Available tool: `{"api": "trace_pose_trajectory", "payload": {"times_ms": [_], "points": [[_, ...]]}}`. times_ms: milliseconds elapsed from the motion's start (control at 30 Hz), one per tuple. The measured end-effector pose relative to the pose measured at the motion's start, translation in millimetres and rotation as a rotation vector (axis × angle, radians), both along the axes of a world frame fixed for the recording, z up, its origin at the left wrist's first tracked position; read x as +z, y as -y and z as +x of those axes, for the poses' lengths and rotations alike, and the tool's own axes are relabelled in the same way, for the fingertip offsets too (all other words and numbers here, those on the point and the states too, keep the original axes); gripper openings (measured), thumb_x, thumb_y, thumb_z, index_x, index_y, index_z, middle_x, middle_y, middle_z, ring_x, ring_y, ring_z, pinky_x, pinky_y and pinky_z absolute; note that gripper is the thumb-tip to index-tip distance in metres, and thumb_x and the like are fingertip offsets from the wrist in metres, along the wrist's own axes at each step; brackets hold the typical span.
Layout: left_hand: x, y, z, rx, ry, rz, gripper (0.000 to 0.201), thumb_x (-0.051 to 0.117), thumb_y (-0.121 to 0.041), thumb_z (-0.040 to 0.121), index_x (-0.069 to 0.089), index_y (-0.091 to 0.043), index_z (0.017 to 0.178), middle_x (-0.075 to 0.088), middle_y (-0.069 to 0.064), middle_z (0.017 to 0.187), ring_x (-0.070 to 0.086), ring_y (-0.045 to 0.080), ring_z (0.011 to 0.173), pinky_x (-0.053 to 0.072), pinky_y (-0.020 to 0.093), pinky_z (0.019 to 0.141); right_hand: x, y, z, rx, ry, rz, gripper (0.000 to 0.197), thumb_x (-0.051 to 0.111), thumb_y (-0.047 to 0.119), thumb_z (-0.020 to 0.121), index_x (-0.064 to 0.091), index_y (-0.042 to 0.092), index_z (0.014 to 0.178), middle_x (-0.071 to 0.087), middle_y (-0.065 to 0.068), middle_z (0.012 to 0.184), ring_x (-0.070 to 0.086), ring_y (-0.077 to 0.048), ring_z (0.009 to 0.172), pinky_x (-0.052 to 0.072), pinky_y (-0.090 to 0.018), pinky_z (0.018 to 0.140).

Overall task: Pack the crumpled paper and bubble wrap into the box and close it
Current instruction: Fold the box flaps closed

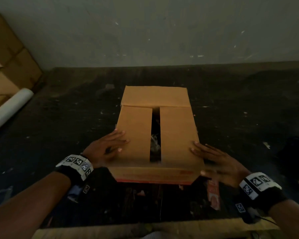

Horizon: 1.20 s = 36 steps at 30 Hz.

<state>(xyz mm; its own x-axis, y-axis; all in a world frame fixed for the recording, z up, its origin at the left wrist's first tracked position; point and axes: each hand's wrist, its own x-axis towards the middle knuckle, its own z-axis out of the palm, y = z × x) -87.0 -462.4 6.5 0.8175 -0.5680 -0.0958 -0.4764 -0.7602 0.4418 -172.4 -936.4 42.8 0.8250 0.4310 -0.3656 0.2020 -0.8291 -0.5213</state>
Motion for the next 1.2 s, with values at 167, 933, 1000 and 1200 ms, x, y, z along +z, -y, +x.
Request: {"api": "trace_pose_trajectory", "payload": {"times_ms": [167,933,1000,1200], "points": [[25.8,6.1,1.7,0.484,-0.275,-0.05,0.018,0.046,-0.021,0.106,0.063,-0.02,0.111,0.064,0.014,0.128,0.062,0.02,0.108,0.047,0.035,0.099,9.6,-16.2,8.7,-0.43,-0.118,0.161,0.092,0.038,0.098,0.06,0.038,0.048,0.138,0.051,0.004,0.146,0.051,-0.018,0.128,0.037,-0.05,0.11],[-13.8,64.9,-66.4,-0.001,0.227,0.366,0.066,0.007,-0.072,0.098,-0.012,-0.048,0.156,-0.016,-0.011,0.168,-0.021,0.017,0.154,0.002,0.057,0.124,-9.9,-27.9,80.0,-0.294,-0.061,-0.077,0.096,0.064,0.065,0.082,-0.001,0.051,0.152,-0.023,0.01,0.162,0.016,-0.031,0.149,0.029,-0.056,0.114],[-13.7,65.5,-66.5,-0.001,0.208,0.356,0.066,0.008,-0.072,0.099,-0.011,-0.048,0.157,-0.017,-0.011,0.168,-0.02,0.016,0.154,0.001,0.056,0.124,0.9,-27.0,115.8,-0.368,-0.025,-0.062,0.098,0.065,0.064,0.081,0.0,0.047,0.153,-0.006,0.001,0.166,0.021,-0.034,0.148,0.029,-0.058,0.113],[-3.4,58.3,-42.0,0.054,0.198,0.333,0.066,0.016,-0.072,0.099,-0.012,-0.051,0.156,-0.021,-0.014,0.167,-0.023,0.014,0.153,-0.002,0.056,0.124,22.7,-56.3,224.3,-0.638,-0.062,0.212,0.098,0.066,0.053,0.088,-0.001,0.034,0.158,0.015,-0.008,0.165,0.026,-0.035,0.146,0.026,-0.052,0.115]]}}
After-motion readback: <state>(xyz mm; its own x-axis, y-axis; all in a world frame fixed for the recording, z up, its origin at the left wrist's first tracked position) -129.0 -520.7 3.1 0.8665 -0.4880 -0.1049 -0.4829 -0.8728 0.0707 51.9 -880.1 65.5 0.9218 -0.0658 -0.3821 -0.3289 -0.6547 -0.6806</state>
